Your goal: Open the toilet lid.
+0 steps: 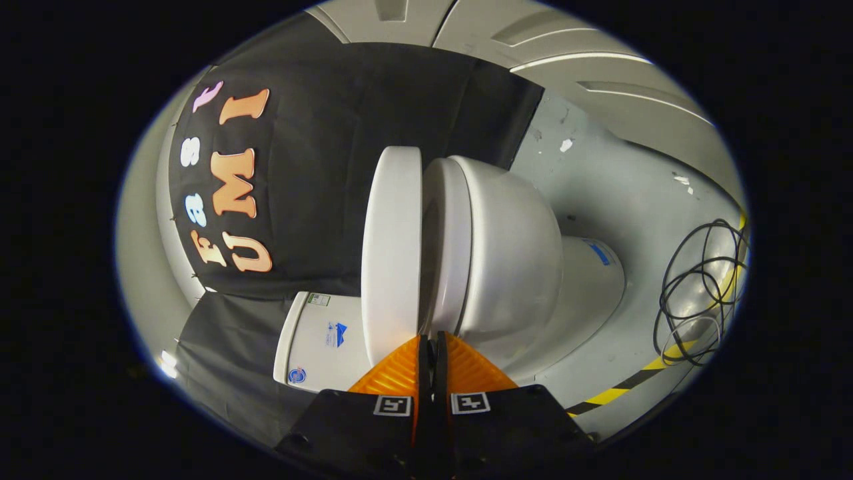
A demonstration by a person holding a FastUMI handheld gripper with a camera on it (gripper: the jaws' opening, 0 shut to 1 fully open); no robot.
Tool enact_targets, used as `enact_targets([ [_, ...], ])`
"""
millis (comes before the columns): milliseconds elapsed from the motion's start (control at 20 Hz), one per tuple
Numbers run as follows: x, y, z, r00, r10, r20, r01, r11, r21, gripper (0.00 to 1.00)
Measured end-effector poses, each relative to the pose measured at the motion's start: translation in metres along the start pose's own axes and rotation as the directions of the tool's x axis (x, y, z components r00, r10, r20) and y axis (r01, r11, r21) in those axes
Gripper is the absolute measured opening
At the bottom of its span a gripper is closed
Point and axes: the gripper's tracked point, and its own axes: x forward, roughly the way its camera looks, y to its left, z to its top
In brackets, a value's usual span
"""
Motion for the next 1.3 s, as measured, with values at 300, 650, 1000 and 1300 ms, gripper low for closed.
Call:
enact_targets([
  [300,0.001,0.007,0.006,0.998,-0.030,0.047,0.033,0.997,-0.065,0.08],
  [650,-0.013,0.018,0.023,0.988,-0.110,0.110,0.125,0.982,-0.143,0.08],
  [1000,-0.015,0.002,0.012,0.987,-0.107,0.124,0.109,0.994,-0.010,0.08],
  [1300,-0.013,-0.002,0.001,0.994,-0.083,0.068,0.078,0.994,0.071,0.13],
])
